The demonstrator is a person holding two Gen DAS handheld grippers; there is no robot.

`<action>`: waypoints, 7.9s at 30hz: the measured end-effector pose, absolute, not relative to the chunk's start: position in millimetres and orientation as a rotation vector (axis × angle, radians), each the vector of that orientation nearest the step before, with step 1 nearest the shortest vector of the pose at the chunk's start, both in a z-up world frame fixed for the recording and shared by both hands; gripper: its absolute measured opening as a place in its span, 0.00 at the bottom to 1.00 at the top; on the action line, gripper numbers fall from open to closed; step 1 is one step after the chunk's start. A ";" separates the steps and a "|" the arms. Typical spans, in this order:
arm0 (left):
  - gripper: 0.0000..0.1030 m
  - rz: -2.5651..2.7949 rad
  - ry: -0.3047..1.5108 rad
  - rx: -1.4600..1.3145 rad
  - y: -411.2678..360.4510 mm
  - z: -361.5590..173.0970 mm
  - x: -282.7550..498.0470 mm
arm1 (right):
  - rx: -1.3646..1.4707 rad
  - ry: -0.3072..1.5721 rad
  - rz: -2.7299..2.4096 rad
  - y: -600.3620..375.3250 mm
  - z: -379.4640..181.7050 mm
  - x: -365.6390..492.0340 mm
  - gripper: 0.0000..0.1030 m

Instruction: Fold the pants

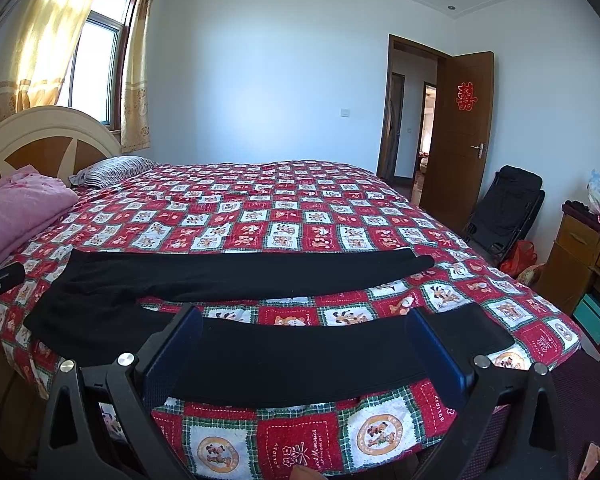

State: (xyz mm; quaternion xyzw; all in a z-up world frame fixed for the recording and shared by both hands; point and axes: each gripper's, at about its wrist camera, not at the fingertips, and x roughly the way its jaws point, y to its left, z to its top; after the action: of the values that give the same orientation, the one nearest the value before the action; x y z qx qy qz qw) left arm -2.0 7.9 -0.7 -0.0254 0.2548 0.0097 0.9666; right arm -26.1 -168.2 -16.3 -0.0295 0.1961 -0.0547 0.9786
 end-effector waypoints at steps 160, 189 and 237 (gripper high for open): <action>0.14 -0.304 0.644 -0.105 239.2 -154.3 112.1 | 0.228 0.675 -0.066 -512.7 -108.5 65.9 0.04; 0.26 -0.236 0.564 0.076 223.4 -145.4 107.8 | -0.602 0.741 0.603 -60.8 -166.2 93.1 0.50; 0.78 -0.186 0.463 -0.074 247.6 -122.2 54.5 | -0.732 0.834 0.646 -49.3 -195.9 73.6 0.06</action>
State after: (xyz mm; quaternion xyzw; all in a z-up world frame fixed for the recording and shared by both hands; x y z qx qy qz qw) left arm 54.5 247.6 -122.2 -0.0366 0.2291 -0.0921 0.9684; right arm 73.6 -49.3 -195.9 -0.3413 0.3891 0.3012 0.8009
